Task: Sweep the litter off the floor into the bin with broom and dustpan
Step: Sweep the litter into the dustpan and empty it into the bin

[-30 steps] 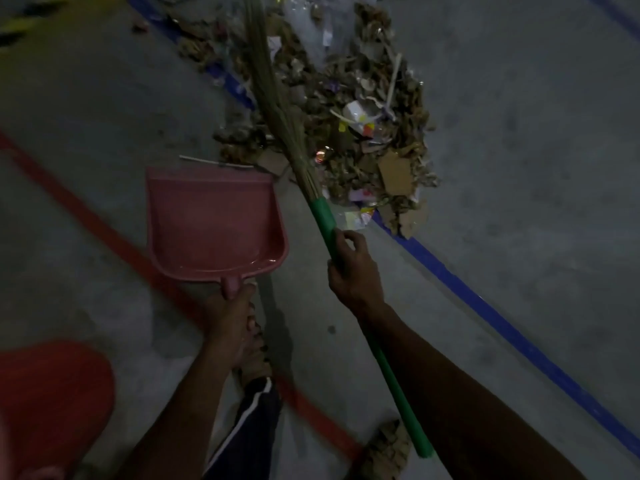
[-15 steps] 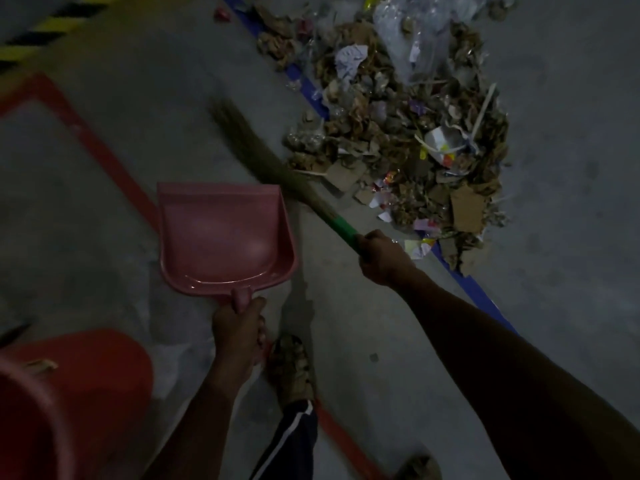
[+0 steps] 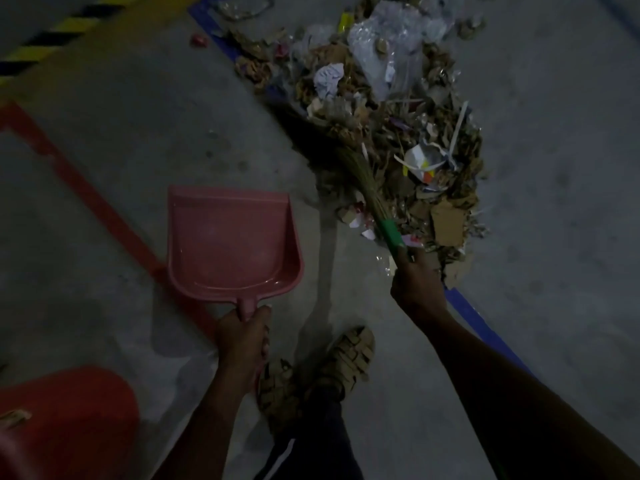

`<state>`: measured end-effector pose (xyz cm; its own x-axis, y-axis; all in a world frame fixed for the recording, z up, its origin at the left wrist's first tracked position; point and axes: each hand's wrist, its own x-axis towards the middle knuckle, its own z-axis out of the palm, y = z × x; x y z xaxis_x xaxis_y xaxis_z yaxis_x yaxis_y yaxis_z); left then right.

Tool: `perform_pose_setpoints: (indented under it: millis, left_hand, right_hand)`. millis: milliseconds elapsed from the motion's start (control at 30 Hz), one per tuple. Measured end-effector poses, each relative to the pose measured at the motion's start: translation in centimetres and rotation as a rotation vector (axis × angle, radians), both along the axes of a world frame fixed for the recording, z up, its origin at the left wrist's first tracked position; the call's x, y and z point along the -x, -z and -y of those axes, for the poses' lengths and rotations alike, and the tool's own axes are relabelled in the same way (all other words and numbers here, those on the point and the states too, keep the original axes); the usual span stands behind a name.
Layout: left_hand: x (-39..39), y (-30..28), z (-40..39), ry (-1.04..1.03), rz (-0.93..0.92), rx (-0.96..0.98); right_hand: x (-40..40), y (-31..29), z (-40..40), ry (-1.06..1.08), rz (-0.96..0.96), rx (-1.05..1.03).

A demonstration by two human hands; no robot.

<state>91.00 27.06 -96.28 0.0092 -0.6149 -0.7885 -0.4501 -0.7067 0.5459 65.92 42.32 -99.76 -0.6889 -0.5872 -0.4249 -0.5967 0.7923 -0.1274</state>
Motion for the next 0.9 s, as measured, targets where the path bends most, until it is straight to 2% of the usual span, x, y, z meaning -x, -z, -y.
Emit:
perform_pose_setpoints:
  millis: [267,467,700,900]
  left_hand:
    - [4.4,0.3,0.9,0.136,0.009,0.032]
    - [8.2,-0.7,1.0,0.135,0.069,0.050]
    - [11.1,-1.6,3.9,0.142,0.031,0.061]
    - [11.7,-0.7,9.1,0.145,0.046,0.064]
  right_hand:
    - [5.2,-1.7,-1.0,0.250,-0.073,-0.048]
    - [10.3,-2.3,-2.7,0.499,0.062,0.019]
    - [10.6,-3.9,-3.8,0.404,0.037,0.172]
    - [8.7,-4.2,1.9,0.355,0.066,0.374]
